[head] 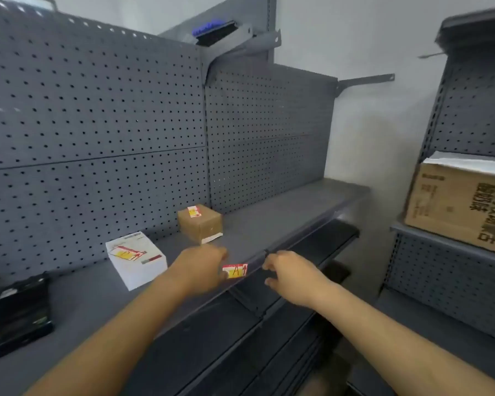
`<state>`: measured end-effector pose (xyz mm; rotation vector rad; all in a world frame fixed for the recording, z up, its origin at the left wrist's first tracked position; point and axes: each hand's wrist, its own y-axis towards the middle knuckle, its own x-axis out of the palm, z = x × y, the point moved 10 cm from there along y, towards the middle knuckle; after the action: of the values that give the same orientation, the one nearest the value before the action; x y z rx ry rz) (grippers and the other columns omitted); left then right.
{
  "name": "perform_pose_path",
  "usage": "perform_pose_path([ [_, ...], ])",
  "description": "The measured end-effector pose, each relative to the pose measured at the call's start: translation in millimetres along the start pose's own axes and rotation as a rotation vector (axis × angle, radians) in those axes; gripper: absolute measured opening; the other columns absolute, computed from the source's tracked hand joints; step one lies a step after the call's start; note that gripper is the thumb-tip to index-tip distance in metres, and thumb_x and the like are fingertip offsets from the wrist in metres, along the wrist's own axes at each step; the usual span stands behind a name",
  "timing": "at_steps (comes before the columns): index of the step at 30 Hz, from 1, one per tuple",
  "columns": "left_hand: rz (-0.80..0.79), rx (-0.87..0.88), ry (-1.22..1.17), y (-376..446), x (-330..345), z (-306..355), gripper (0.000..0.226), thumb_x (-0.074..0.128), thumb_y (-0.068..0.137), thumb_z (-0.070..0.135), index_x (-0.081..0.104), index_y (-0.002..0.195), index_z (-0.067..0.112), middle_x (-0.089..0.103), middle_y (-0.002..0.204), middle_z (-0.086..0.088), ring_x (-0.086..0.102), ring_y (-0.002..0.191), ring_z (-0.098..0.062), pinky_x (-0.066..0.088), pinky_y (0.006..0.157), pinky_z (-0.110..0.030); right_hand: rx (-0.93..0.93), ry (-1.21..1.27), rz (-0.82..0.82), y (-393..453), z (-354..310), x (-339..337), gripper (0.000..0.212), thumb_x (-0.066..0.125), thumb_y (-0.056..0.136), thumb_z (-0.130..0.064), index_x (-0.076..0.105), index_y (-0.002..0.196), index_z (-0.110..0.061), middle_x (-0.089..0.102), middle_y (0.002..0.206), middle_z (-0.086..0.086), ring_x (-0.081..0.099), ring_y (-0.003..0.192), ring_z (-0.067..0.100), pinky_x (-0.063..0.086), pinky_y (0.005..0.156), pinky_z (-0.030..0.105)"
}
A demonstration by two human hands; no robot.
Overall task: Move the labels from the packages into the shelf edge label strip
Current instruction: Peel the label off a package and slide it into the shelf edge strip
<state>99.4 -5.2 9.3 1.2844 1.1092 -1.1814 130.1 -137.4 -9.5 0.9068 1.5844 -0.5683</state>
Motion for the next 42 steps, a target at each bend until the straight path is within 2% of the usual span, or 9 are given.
perform_pose_path([
  [4, -0.040, -0.085, 0.037, 22.8, 16.5, -16.0, 0.026, 0.050, 0.091, 0.035, 0.056, 0.110, 0.018, 0.064, 0.111, -0.008, 0.062, 0.093, -0.025, 0.053, 0.080, -0.038, -0.034, 0.014, -0.047, 41.1, 13.8, 19.3, 0.032, 0.058, 0.090, -0.026, 0.058, 0.120, -0.014, 0.059, 0.120, 0.010, 0.057, 0.105, 0.026, 0.050, 0.089, 0.039],
  [11, -0.130, -0.133, 0.060, 48.2, 44.6, -43.5, 0.041, 0.056, 0.089, 0.036, 0.052, 0.125, 0.018, 0.059, 0.127, -0.008, 0.058, 0.109, -0.027, 0.050, 0.090, -0.039, -0.127, 0.004, -0.095, 100.4, 10.8, 55.1, 0.022, 0.055, 0.089, -0.019, 0.064, 0.109, -0.014, 0.064, 0.109, 0.013, 0.061, 0.094, 0.030, 0.053, 0.077, 0.038],
  [18, -0.204, -0.160, 0.068, 72.0, 74.2, -72.8, 0.045, 0.056, 0.089, 0.036, 0.046, 0.131, 0.021, 0.057, 0.129, -0.007, 0.057, 0.111, -0.025, 0.050, 0.089, -0.038, -0.142, -0.013, -0.161, 142.7, 8.5, 84.8, 0.030, 0.058, 0.089, -0.016, 0.059, 0.118, -0.012, 0.057, 0.121, 0.014, 0.056, 0.107, 0.031, 0.050, 0.089, 0.042],
  [21, -0.221, -0.157, 0.067, 81.6, 81.3, -80.4, 0.044, 0.056, 0.090, 0.037, 0.047, 0.130, 0.022, 0.057, 0.128, -0.007, 0.057, 0.110, -0.025, 0.050, 0.090, -0.039, -0.177, 0.018, -0.173, 152.8, 8.9, 91.9, 0.028, 0.059, 0.089, -0.018, 0.061, 0.117, -0.015, 0.058, 0.119, 0.012, 0.057, 0.105, 0.030, 0.050, 0.088, 0.041],
  [26, -0.218, -0.153, 0.080, 95.1, 79.5, -80.8, 0.043, 0.055, 0.091, 0.038, 0.047, 0.130, 0.023, 0.057, 0.128, -0.006, 0.056, 0.111, -0.025, 0.049, 0.087, -0.038, -0.236, 0.025, -0.171, 162.9, 9.5, 93.3, 0.017, 0.058, 0.089, -0.020, 0.070, 0.101, -0.019, 0.066, 0.108, 0.007, 0.060, 0.095, 0.024, 0.053, 0.081, 0.039],
  [30, -0.191, -0.167, 0.081, 102.1, 72.6, -79.4, 0.042, 0.054, 0.091, 0.039, 0.047, 0.129, 0.023, 0.058, 0.126, -0.005, 0.058, 0.108, -0.023, 0.047, 0.082, -0.034, -0.311, -0.005, -0.209, 167.4, 8.1, 91.1, 0.018, 0.056, 0.090, -0.020, 0.069, 0.102, -0.020, 0.066, 0.109, 0.003, 0.061, 0.094, 0.022, 0.053, 0.078, 0.037],
  [36, -0.183, -0.240, 0.076, 94.5, 55.7, -80.8, 0.040, 0.054, 0.090, 0.036, 0.050, 0.127, 0.022, 0.059, 0.123, -0.005, 0.058, 0.107, -0.024, 0.051, 0.086, -0.039, -0.370, 0.118, -0.212, 176.2, 6.8, 74.7, 0.014, 0.055, 0.092, -0.017, 0.065, 0.102, -0.016, 0.068, 0.104, 0.008, 0.062, 0.087, 0.021, 0.053, 0.072, 0.036],
  [38, -0.166, -0.285, 0.075, 88.0, 45.9, -85.0, 0.039, 0.055, 0.090, 0.036, 0.050, 0.126, 0.022, 0.059, 0.123, -0.005, 0.059, 0.106, -0.026, 0.051, 0.086, -0.040, -0.406, 0.202, -0.213, 179.2, -0.2, 64.5, 0.014, 0.057, 0.091, -0.015, 0.064, 0.103, -0.013, 0.068, 0.105, 0.006, 0.060, 0.086, 0.016, 0.052, 0.074, 0.032],
  [42, -0.124, -0.385, 0.068, 61.9, 28.2, -95.4, 0.038, 0.055, 0.090, 0.033, 0.051, 0.125, 0.021, 0.059, 0.123, -0.006, 0.058, 0.107, -0.028, 0.050, 0.088, -0.041, -0.497, 0.296, -0.234, 181.1, -23.6, 57.1, 0.012, 0.058, 0.091, -0.013, 0.064, 0.101, -0.011, 0.067, 0.098, 0.003, 0.062, 0.087, 0.017, 0.054, 0.080, 0.038],
])
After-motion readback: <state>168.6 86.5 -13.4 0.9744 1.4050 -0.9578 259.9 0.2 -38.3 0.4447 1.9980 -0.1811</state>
